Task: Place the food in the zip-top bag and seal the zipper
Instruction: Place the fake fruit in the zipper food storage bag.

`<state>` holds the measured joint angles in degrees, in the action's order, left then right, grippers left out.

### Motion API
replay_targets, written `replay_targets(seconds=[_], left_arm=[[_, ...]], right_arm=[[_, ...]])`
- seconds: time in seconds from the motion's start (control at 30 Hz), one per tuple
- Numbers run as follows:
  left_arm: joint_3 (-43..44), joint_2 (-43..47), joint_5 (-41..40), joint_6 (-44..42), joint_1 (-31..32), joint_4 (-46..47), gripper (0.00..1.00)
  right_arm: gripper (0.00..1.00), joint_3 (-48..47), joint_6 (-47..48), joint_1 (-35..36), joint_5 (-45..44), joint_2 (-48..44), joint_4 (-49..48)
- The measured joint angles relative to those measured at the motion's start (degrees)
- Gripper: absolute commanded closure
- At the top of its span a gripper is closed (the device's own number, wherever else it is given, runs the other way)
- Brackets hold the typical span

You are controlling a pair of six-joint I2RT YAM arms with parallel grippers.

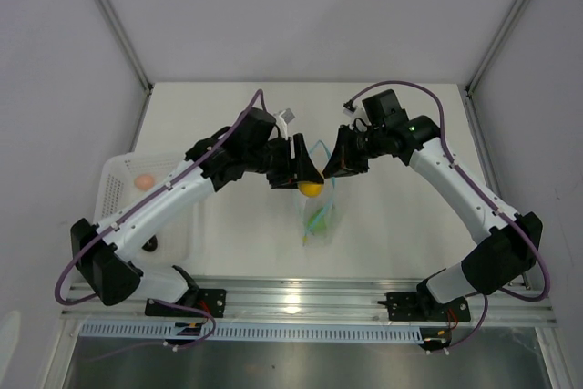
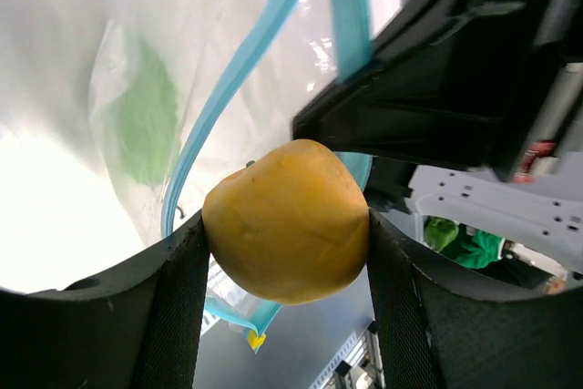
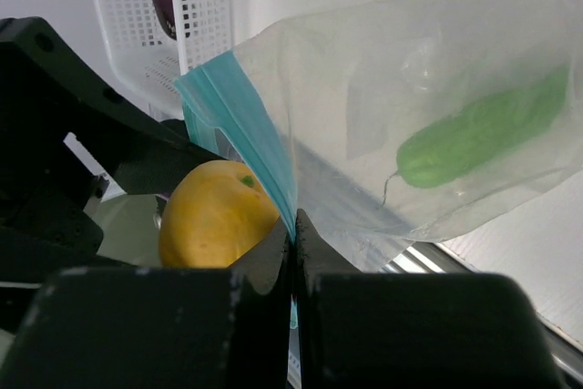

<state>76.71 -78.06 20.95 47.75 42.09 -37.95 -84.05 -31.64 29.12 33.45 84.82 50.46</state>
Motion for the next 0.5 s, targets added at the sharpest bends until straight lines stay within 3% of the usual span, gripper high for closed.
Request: replay_targets(seconds=[0.03,0.13,0.17,0.2,0.23,0.5], left_arm=[[0.04,-0.24,-0.39,-0.28,0.13,-0.72,0.63],[0.04,-0.94,-1.2,-0.87,0.61,-2.78,0.41],[0.07,-1.16,-1.31,-1.05,0.79,-3.19,0.27],[0.11,-1.36,-1.42,-1.36,0.92,-3.54,0.06],[0.2,-1.46,-1.55,-1.95,1.07,-3.8,0.01],[0.79,-1.42,-3.08,-2.38,1.29,-4.61,0.0]], right_arm=[[1.0,0.0,-0.11,0.0,0.0,-0.02,0.0],[1.0,0.0,-0.33,0.0,0.0,-0.04,-0.02],[1.0,0.0,-0.33,0.0,0.0,-0.07,0.0],[1.0,0.0,-0.33,0.0,0.0,-0.11,0.0],[1.0,0.0,-0.35,0.0,-0.02,-0.15,0.0],[1.0,0.0,-0.33,0.0,-0.09,-1.31,0.09]])
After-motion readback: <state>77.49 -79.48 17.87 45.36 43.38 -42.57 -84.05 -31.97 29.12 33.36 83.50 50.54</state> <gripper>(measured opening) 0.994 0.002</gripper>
